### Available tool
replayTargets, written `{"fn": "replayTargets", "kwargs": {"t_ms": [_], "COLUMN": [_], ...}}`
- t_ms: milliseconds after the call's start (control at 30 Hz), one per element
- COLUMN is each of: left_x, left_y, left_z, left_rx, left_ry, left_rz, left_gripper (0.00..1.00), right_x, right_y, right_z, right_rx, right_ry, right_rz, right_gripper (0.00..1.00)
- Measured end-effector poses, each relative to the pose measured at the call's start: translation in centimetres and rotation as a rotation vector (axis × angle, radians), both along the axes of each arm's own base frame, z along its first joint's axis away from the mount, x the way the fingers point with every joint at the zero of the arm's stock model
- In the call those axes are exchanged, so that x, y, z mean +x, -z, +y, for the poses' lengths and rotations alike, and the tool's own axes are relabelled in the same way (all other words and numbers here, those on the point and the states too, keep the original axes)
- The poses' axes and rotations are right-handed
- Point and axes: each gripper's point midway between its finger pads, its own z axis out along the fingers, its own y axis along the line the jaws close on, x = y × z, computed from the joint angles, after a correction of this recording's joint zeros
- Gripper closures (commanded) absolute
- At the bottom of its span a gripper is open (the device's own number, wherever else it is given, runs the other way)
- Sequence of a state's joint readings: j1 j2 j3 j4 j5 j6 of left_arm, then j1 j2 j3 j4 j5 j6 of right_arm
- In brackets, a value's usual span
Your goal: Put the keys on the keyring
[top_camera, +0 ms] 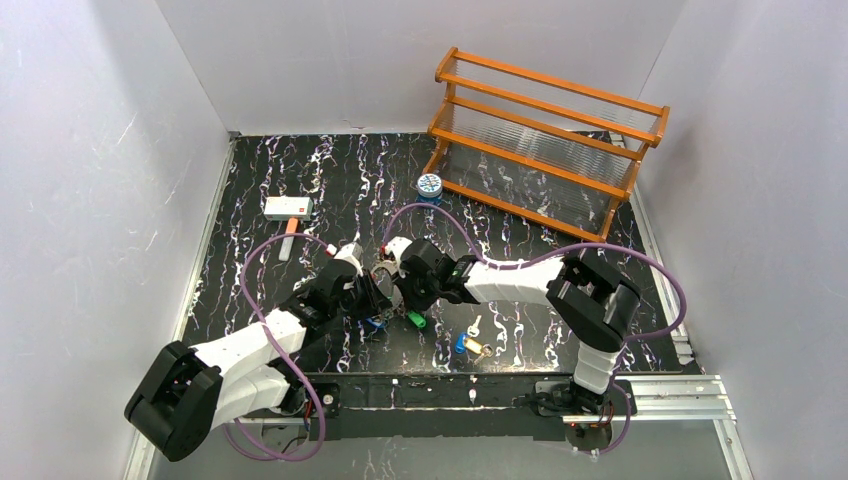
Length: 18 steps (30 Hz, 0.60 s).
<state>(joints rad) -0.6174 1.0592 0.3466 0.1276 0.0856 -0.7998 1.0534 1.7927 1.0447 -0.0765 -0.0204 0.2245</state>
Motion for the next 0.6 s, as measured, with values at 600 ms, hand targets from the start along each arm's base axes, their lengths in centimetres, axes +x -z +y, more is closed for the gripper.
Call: {"fn": "replayTargets", "kwargs": {"t_ms": [600], "left_x": [-0.3], "left_y": [0.5], "left_z": [0.2], "left_rx": [0.005], "left_ry": [-0.003], "left_rz": [0.013], "left_gripper": [0.84], "right_x": [4.0], "right_y": [-2.3], "right_z": [-1.0], "right_rx": [0.160], "right_ry": [0.105], "right_rz": [0.083], "right_gripper": [0.62]}}
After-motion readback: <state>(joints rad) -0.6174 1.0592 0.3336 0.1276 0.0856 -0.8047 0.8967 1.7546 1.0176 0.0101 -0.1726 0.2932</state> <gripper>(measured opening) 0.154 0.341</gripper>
